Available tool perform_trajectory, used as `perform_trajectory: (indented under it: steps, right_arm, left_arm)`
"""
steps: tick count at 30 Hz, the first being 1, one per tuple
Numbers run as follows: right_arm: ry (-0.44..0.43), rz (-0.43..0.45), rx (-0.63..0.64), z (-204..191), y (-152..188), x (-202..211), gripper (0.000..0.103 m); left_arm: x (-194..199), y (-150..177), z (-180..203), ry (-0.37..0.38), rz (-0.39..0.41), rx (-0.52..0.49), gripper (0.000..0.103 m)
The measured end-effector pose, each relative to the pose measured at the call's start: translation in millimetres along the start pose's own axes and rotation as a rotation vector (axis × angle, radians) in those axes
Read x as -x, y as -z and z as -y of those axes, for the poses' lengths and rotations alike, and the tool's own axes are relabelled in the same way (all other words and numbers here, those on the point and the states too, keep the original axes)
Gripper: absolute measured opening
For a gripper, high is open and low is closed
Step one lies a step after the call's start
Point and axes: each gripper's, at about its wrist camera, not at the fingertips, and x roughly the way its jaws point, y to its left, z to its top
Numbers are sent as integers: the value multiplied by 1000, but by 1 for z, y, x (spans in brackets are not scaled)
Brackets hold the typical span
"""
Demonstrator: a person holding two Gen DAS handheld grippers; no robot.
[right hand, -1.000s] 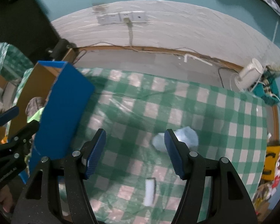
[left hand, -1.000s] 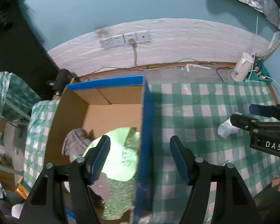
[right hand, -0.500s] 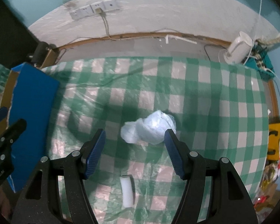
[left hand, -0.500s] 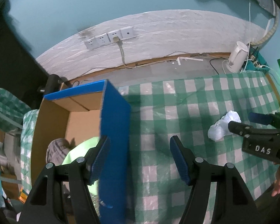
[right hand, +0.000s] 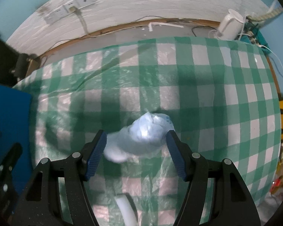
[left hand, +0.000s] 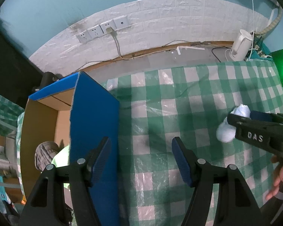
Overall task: Organize soft objects
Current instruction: 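Grasp the blue-striped white bag bundle with the right gripper while the left gripper grasps the white tube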
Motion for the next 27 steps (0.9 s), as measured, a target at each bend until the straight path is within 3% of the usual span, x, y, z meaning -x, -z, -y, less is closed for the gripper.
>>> perform_trajectory:
  steps: [9,27]
  right_arm:
    - [97,-34,94,-6,6,-19,65]
    - [97,-79,116,20,27,-27,65]
  left_arm:
    - [-4,0,3,32,-8,-14,71]
    - [-12,19,32,76,-64,-60,72]
